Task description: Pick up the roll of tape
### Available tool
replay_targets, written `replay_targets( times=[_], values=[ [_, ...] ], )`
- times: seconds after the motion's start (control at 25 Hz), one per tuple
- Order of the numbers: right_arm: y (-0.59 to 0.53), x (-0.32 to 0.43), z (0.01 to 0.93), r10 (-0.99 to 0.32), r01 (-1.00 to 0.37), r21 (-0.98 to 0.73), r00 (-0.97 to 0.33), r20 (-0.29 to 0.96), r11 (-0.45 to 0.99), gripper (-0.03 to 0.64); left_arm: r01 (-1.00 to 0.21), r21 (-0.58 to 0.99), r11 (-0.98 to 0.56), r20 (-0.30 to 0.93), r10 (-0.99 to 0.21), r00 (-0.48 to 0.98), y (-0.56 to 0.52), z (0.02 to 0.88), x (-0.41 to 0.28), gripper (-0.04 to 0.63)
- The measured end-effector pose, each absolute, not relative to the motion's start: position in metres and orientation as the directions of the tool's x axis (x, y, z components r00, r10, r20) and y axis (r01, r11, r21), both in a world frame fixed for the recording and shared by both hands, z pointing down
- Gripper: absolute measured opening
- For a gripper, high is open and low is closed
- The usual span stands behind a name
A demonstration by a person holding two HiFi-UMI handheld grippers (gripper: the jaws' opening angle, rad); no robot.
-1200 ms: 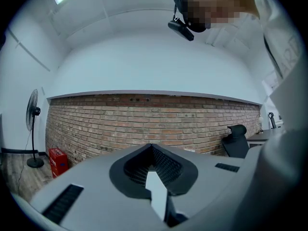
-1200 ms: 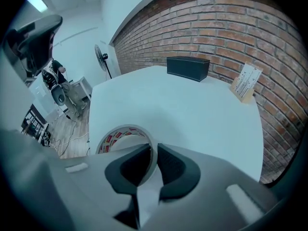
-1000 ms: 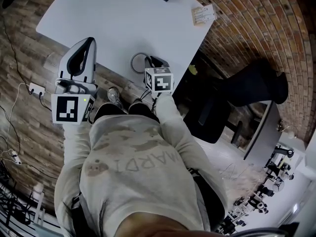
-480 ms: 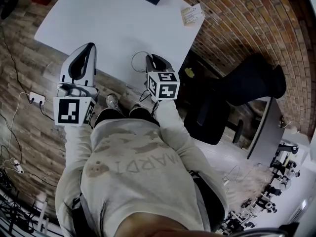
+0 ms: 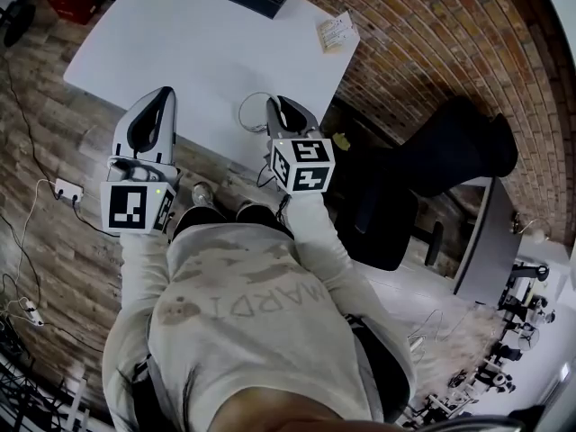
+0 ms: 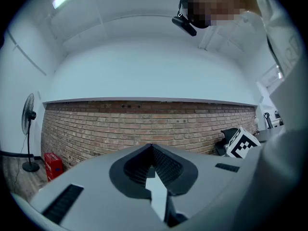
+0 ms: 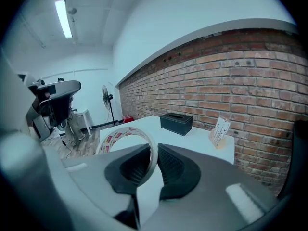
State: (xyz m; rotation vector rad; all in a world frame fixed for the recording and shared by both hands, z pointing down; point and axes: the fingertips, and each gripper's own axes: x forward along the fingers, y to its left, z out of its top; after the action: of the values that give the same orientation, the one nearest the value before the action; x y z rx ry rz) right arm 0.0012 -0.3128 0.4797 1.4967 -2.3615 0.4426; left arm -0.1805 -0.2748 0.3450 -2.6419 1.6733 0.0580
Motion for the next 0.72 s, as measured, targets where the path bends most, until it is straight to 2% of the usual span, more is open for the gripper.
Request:
replay_targets(
  times=[0.72],
  values=[
    [-0.283,0.024,0.398,-0.875,-0.902,-0.025,-0.424,0.233,0.430,0.057,-0.904,-0.019,-0.427,-0.064,-0.902,0.427,-0.243,0.326,-0.150,0.006]
  ],
)
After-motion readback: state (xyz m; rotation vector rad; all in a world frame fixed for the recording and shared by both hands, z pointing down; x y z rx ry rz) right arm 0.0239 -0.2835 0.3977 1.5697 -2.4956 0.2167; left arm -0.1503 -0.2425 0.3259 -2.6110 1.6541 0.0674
